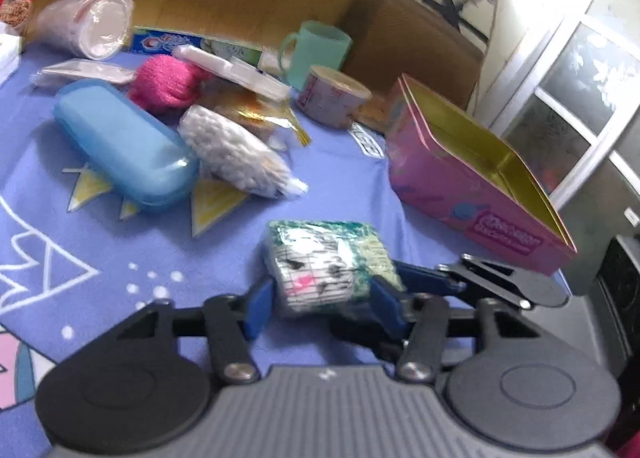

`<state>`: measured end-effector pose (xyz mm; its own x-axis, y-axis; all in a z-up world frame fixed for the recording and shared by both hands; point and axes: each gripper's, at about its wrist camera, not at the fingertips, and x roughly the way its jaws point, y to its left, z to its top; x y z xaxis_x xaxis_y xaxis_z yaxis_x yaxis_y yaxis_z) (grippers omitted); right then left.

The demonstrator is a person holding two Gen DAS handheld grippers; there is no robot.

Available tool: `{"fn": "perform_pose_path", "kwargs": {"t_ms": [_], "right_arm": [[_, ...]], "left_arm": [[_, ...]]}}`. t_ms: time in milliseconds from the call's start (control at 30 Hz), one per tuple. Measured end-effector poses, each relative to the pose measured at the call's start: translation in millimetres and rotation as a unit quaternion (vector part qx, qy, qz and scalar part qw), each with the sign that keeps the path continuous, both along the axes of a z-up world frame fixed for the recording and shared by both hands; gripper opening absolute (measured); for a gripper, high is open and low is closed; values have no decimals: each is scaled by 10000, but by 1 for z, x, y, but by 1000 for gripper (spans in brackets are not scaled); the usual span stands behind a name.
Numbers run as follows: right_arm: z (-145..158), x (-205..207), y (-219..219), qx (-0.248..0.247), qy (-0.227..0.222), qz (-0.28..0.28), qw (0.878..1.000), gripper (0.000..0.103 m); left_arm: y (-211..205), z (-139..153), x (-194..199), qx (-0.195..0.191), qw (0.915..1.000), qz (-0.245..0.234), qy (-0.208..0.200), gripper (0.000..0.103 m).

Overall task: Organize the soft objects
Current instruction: 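Grasp the green patterned box with the left tool and place it in the tin, then grasp the bag of cotton swabs with the left tool and place it in the tin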

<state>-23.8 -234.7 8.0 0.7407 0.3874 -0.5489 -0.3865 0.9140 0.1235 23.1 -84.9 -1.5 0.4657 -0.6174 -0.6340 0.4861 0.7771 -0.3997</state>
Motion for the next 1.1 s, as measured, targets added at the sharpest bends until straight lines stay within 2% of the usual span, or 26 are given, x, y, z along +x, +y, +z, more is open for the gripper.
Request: {"fn": "perform_pose_path", "kwargs": {"t_ms": [33,167,233,400,533,633,733,800,867,967,1067,1100], "right_arm": [[2,0,1,18,-20,-29,10000,50],[6,-17,-16,-9,-396,-490,9980,50],[15,-31,-33,-29,-695,-820,9942,49],[44,-51,-76,-260,-1479,-1822,9717,49],[51,-37,-111,-160,-1564,-2521,9548,51],[41,-17,-131,-150,-1365,-2941,9458,52],[35,-18,-138,27,-1127,-3185,9412,52],[34,-28,-135,236,-1264,-3136,9408,52],[36,-37,-126,270,-1422,-2991,9432,52],[38,-36,-106,514,-1420,-2396,9591,52],[35,-19,-79,841,-943,-1389,9822,52],[33,-9,-71,940,-785,-1091,9865,53]], "left_arm": [[-4,2,0,52,10000,-37,-29,51],[-33,21,3,39,9988,-417,-260,51],[-58,37,1,1,9957,-742,-559,51],[-130,70,-4,-110,9811,-1311,-1418,55],[-180,69,5,-20,9742,-1404,-1766,63],[-194,58,16,76,9786,-1221,-1651,63],[-167,55,12,-244,9804,-1183,-1554,63],[-133,54,1,-395,9787,-1142,-1658,63],[-95,49,-6,-558,9795,-1116,-1583,63],[-33,37,-14,-605,9848,-728,-1454,63],[27,19,-12,-446,9923,92,-1150,63],[43,14,-9,-456,9933,332,-1009,63]]}}
